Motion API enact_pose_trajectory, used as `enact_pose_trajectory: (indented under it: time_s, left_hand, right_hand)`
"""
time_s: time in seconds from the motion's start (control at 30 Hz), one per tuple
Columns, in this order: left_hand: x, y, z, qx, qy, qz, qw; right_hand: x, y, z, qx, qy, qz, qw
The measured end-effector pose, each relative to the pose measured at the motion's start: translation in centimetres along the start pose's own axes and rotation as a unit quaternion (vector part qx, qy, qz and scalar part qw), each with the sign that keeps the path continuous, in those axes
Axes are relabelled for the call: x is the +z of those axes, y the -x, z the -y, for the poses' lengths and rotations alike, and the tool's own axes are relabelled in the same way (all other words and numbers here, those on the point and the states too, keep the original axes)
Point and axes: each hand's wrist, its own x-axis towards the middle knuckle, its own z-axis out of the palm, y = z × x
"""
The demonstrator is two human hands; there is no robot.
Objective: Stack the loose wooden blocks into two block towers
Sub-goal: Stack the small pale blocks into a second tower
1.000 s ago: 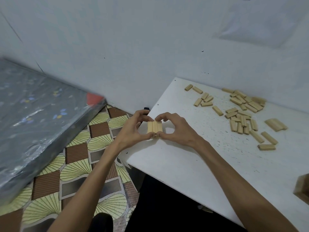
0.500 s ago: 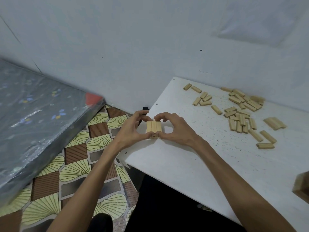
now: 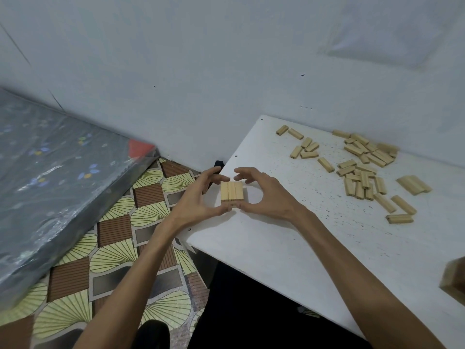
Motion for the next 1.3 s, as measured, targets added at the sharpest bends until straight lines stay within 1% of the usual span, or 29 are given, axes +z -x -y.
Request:
enact_pose_trajectory:
  time_s: [0.6,0.83,1.3]
  left_hand:
    - [0.29,-0.24,0.98,-0.032,-0.015,-0.008,0.999]
    - [0.34,-0.25,0.78,-0.038,-0.018,-0.023,0.999]
    - [0.54,-0.19,0.78,-0.047,0.001,-0.018,0.999]
  right_hand:
    - [0.69,-0.14,-0.66,0.015,0.017,-0.007,1.000]
    - [0.85,-0.24,-0.62,0.019,0.017,-0.004,1.000]
    - [0.82,-0.16,-0.46,0.024,0.017,-0.006,1.000]
